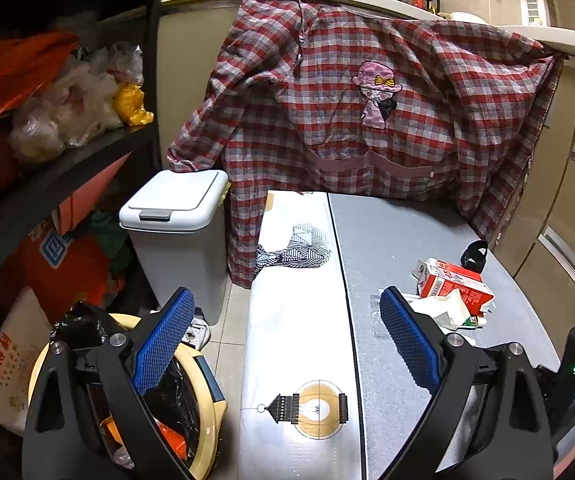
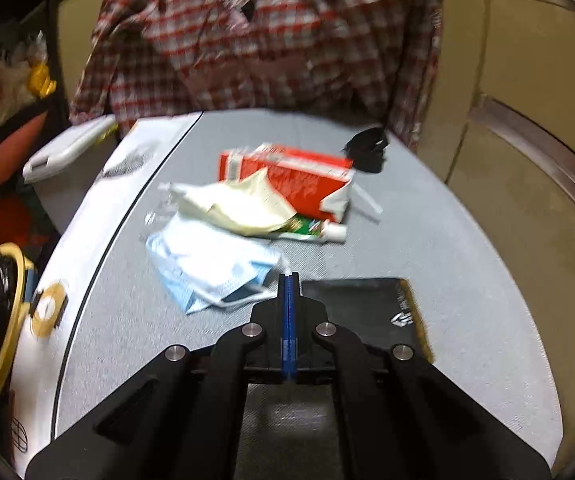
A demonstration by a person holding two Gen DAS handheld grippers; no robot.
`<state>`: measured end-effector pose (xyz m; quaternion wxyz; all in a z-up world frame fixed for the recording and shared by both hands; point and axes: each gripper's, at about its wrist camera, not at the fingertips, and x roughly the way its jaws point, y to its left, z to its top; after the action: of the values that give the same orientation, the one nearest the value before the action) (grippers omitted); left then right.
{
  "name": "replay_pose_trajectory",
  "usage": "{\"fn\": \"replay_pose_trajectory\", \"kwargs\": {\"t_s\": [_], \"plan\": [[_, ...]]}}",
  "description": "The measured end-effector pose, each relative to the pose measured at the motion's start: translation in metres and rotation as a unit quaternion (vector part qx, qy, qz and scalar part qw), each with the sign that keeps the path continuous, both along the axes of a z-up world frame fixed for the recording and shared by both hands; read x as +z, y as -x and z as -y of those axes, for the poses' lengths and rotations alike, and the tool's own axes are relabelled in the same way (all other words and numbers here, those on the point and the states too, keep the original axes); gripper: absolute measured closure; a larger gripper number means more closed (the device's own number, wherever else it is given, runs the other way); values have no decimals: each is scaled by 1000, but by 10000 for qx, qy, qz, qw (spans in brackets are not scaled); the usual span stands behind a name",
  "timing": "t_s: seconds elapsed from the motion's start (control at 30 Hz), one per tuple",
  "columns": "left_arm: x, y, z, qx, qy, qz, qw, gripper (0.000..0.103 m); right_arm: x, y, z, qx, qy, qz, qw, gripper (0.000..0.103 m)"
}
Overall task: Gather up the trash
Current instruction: 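Move the right gripper back to the black pouch on the table, then close the right gripper on the black pouch edge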
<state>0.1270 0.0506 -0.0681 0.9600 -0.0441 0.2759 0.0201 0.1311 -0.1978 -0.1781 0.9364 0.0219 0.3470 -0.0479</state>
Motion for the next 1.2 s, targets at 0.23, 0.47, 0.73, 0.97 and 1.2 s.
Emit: {"fn": "replay_pose_trajectory", "kwargs": {"t_s": [0.23, 0.47, 0.73, 0.97, 1.2], "plan": [[0, 3, 8, -141, -44, 49, 9999, 12, -12, -10, 41, -660, -747, -266, 9947, 34], [0, 7, 11, -203, -107, 90, 9997, 12, -25, -22, 45, -850, -813, -716, 9905, 31], [0, 8, 10, -201, -83, 98, 9997, 12, -25, -20, 45, -686, -827, -641, 9921, 103], [3, 9, 8, -203, -58, 134, 9997, 12, -13, -12, 37, -589, -398, -319, 9970, 97], [4, 7, 10, -259, -37, 150, 9995, 12, -22, -18, 20, -235, -117, -730, 9970, 42]]}}
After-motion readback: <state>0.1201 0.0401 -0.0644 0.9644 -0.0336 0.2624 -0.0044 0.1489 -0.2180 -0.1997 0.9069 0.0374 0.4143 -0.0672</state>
